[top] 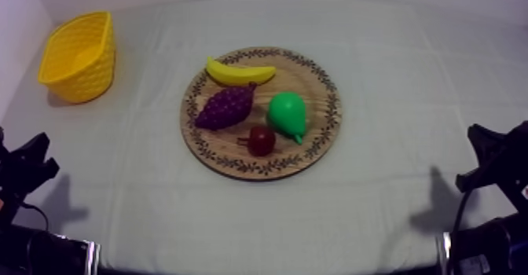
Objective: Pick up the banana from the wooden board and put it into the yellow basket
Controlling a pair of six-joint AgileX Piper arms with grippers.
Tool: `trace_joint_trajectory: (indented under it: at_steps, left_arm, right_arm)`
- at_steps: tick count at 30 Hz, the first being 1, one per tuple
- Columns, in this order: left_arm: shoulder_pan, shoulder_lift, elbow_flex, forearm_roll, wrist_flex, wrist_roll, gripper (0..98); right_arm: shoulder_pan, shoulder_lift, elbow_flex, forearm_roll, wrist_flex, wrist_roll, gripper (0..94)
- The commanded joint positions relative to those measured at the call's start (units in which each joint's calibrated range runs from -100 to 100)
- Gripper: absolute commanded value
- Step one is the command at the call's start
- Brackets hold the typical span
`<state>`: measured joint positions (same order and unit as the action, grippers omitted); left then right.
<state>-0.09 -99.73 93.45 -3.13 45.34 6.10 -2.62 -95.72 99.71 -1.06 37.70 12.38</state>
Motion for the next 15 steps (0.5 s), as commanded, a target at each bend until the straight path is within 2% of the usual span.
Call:
trace_joint_trajectory:
  at_steps: [1, 8, 15]
  left_arm:
    - [1.0, 0.2, -3.2, -0.45, 1.8, -0.2, 0.1]
    - [0.9, 7.0, -15.3, -0.46, 2.7, -1.2, 0.0]
    - [0.7, 27.1, -37.2, 0.17, 7.4, -3.8, 0.0]
  right_arm:
    - [0.0, 0.0, 0.0, 0.0, 0.0, 0.0, 0.6]
    - [0.0, 0.0, 0.0, 0.0, 0.0, -0.1, 0.6]
    - [0.0, 0.0, 0.0, 0.0, 0.0, -0.1, 0.6]
